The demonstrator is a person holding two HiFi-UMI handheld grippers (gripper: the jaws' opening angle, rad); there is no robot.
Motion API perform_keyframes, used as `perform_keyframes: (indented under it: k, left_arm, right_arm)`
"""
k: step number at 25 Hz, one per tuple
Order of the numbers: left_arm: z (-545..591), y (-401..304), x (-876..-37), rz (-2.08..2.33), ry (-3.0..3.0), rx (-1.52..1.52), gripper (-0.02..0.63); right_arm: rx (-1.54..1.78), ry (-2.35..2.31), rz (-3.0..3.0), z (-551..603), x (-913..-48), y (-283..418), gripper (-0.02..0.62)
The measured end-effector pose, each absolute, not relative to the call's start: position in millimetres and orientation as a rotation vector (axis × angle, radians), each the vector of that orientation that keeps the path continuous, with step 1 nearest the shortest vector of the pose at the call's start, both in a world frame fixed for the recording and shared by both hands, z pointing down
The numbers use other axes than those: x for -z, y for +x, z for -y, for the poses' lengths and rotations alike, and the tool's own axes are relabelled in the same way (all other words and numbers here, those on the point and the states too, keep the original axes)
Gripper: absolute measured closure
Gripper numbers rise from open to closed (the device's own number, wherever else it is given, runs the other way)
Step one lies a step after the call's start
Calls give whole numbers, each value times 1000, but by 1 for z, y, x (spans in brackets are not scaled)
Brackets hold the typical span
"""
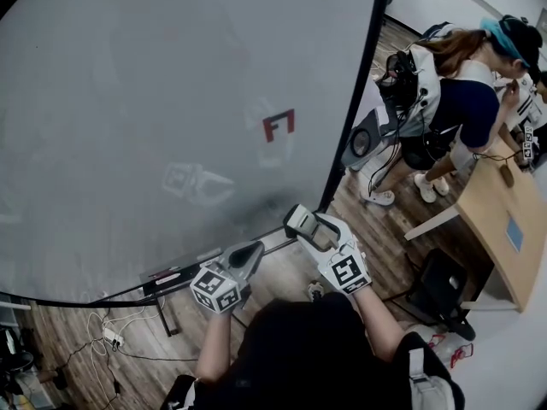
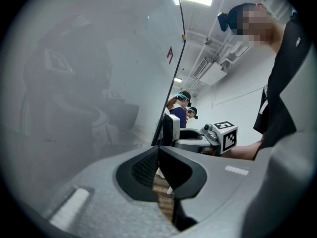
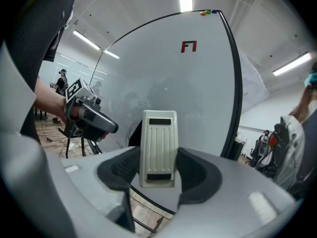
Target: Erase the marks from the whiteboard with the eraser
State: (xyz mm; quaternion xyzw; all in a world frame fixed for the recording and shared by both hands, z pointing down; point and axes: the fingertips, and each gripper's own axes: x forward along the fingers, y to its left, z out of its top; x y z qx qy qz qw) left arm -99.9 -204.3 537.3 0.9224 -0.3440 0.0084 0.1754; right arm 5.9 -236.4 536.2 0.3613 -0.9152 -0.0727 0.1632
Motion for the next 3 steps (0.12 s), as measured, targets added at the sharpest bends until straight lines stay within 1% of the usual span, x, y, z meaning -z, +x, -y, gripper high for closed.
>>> perform_keyframes:
  k: [3]
  left_arm:
    - [200,-105,-537,970,2616,-25,595]
  right_arm:
    - [204,1037,2608,232,-536,2,356]
